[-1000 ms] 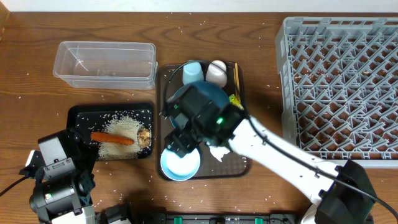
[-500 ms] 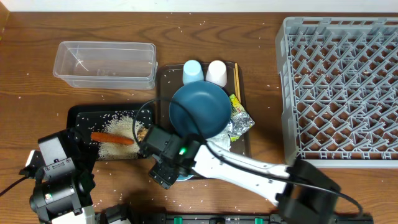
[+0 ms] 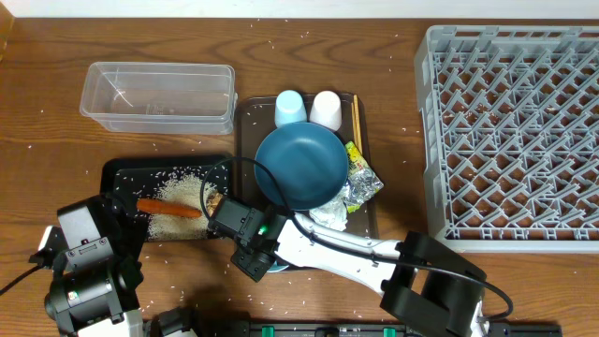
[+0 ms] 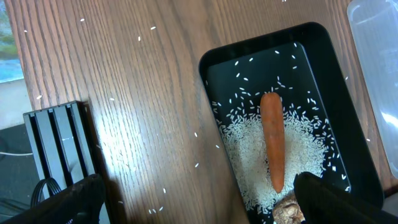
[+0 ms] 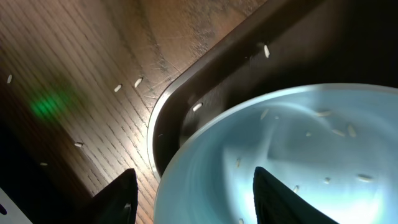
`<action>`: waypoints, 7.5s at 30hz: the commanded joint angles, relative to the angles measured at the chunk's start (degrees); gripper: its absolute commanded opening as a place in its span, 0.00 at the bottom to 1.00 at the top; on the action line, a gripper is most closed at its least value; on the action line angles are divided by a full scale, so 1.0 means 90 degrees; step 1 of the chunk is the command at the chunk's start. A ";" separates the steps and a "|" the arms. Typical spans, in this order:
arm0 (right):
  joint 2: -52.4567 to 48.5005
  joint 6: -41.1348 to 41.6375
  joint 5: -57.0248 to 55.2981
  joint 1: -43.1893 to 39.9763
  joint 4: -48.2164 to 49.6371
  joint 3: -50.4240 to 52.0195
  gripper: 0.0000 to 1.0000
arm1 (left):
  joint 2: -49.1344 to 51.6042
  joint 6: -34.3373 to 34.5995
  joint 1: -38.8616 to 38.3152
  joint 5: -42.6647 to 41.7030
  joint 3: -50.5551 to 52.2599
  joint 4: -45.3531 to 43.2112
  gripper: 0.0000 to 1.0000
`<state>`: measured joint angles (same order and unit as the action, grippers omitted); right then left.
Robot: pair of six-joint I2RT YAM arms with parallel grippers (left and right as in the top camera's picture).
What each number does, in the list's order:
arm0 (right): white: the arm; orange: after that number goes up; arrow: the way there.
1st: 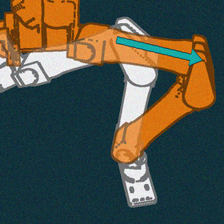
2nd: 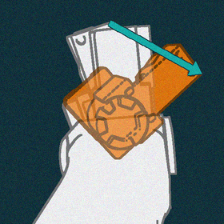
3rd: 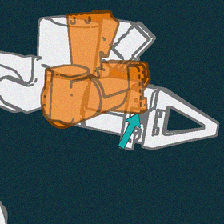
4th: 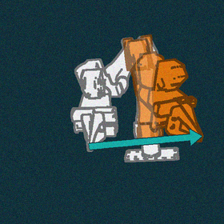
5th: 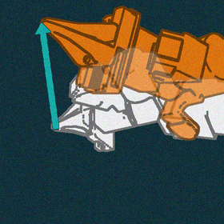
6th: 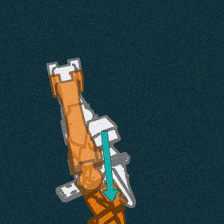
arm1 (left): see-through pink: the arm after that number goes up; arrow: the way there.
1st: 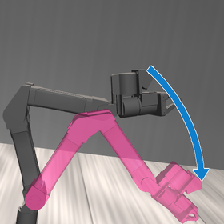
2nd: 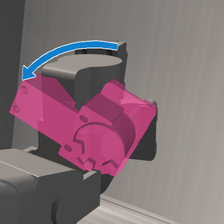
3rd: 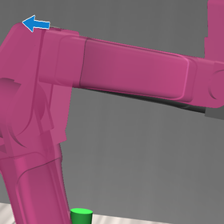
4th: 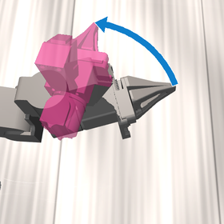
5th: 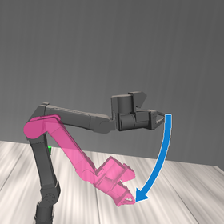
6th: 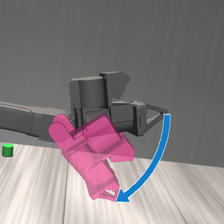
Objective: Sort waste into correct bins and load items into the dishwasher rack
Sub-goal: 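Grasp the rim of the light-blue bowl with the right gripper, then lift the bowl and carry it right toward the grey dish rack, then lower the light-blue bowl into the rack's upper left area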
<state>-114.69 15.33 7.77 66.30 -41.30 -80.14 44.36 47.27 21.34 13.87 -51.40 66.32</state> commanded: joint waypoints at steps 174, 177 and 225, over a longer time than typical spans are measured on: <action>-0.0476 -0.0260 0.8119 -1.0581 0.3269 -0.0925 0.01 | 0.0007 -0.0083 0.0032 0.0056 -0.0100 0.0032 0.98; -0.0478 -0.0250 0.8123 -1.0659 0.3303 -0.0925 0.01 | 0.0007 -0.0083 0.0032 0.0053 -0.0100 0.0032 0.98; -0.1064 0.0631 0.8429 -1.0712 0.4063 -0.0918 0.07 | 0.0007 -0.0083 0.0032 0.0056 -0.0100 0.0032 0.98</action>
<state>-123.37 15.25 80.75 -29.91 -6.81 -87.74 44.38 47.27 21.34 13.87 -51.40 66.39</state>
